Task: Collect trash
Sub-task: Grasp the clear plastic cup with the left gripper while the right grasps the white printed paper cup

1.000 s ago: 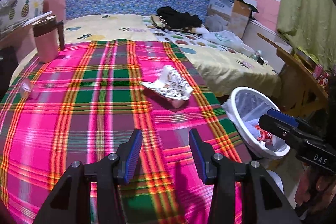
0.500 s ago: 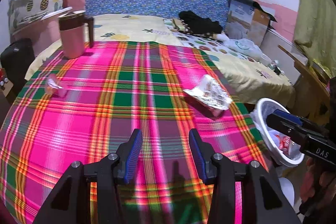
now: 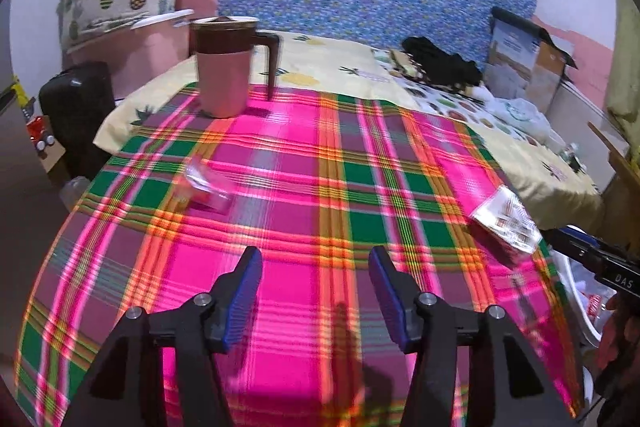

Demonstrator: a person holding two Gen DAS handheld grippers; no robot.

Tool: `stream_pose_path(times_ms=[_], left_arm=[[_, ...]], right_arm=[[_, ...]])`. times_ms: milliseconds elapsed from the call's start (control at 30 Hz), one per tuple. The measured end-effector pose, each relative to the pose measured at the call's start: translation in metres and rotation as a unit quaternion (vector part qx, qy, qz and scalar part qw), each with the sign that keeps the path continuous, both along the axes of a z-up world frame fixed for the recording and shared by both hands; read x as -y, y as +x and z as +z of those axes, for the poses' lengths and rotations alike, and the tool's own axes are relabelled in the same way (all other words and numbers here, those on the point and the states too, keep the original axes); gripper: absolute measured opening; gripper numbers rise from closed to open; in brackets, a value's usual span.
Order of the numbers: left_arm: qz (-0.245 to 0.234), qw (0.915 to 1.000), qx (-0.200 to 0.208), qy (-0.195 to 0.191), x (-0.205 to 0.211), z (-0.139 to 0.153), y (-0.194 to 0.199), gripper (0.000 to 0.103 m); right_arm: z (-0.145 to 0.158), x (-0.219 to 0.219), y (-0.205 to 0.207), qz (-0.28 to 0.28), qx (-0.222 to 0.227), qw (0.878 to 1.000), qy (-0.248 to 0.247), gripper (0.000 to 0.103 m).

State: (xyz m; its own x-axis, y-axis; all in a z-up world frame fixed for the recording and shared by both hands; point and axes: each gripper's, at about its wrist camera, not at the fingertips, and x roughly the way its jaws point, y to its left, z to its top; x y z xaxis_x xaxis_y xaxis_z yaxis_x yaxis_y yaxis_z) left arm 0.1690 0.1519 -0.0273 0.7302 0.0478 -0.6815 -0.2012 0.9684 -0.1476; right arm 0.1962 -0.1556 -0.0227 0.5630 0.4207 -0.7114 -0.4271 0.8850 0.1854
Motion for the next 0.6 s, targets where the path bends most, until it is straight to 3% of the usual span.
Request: stream_pose_path(times_ms=[267,600], left_arm=[[0.031,0.9992,-0.003,0.024,-0.046,-0.01,0.016,0.066],[0.04,0.9979,-0.026,0.045,-0.08,-0.026,0.047,0.066]], right_arm=[[-0.009,-0.005,0.014,-0.007,-0.014,1.0,-0.004,0.059],[-0.015,-0.015,0.024,0.001,-0.025,1.0,-0.009,0.057]])
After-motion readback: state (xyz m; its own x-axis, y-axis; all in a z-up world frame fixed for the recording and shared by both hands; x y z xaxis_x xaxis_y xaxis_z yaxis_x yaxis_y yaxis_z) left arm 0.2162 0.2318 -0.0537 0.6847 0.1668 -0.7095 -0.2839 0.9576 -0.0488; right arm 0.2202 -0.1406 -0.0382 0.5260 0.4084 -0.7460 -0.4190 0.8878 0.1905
